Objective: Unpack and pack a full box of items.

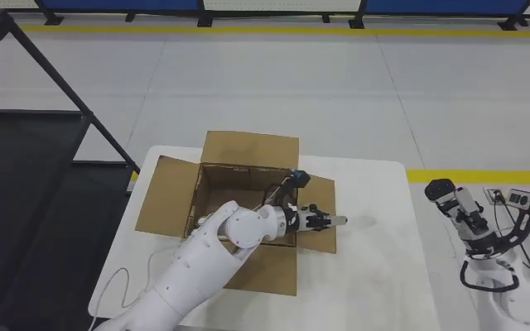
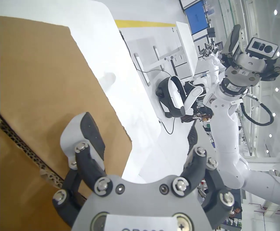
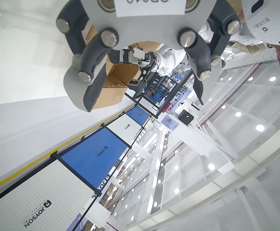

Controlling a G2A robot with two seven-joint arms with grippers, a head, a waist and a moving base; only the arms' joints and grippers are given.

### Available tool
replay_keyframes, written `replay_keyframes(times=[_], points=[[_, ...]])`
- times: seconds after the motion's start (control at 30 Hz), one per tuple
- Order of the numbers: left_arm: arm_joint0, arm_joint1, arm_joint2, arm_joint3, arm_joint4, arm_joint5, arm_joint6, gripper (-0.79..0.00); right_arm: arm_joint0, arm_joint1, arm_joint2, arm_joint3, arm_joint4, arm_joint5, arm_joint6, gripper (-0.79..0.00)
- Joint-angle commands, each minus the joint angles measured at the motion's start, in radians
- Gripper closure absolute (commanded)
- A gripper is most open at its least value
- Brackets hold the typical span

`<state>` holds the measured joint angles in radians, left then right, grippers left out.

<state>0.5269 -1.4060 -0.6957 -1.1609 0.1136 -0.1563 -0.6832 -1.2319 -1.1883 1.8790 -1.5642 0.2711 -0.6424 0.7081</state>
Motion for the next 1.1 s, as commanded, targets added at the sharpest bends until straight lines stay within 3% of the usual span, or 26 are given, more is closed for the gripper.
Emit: replay_keyframes(times=[0.0,0.13,0.3,0.43,0.6,0.83,1.07], points=[[0.0,-0.002,-0.002,0.001,-0.001,-0.003,0.0,-0.785,0.001,0.002,-0.004,0.0,-0.005,0.003,-0.005,-0.785],[0.012,0.003,-0.039,-0.033,0.0,-0.023,0.015,-0.785,0.011,0.005,-0.02,-0.004,-0.017,0.017,-0.013,-0.785],[0.063,0.037,-0.142,-0.153,0.027,-0.034,0.011,-0.785,0.038,0.011,-0.038,-0.031,-0.055,0.048,-0.027,-0.785],[0.153,0.08,-0.29,-0.282,0.061,-0.031,0.011,-0.785,0.072,0.016,-0.075,-0.08,-0.113,0.093,-0.016,-0.785],[0.325,0.136,-0.529,-0.458,0.063,-0.033,-0.008,-0.785,0.146,0.019,-0.173,-0.147,-0.214,0.17,0.019,-0.785],[0.571,0.184,-0.841,-0.648,0.034,-0.059,0.016,-0.785,0.338,0.01,-0.442,-0.156,-0.445,0.333,0.098,-0.785],[0.73,0.207,-1.081,-0.685,-0.033,-0.093,0.052,-0.785,0.588,-0.043,-0.801,-0.01,-0.633,0.483,0.086,-0.785]])
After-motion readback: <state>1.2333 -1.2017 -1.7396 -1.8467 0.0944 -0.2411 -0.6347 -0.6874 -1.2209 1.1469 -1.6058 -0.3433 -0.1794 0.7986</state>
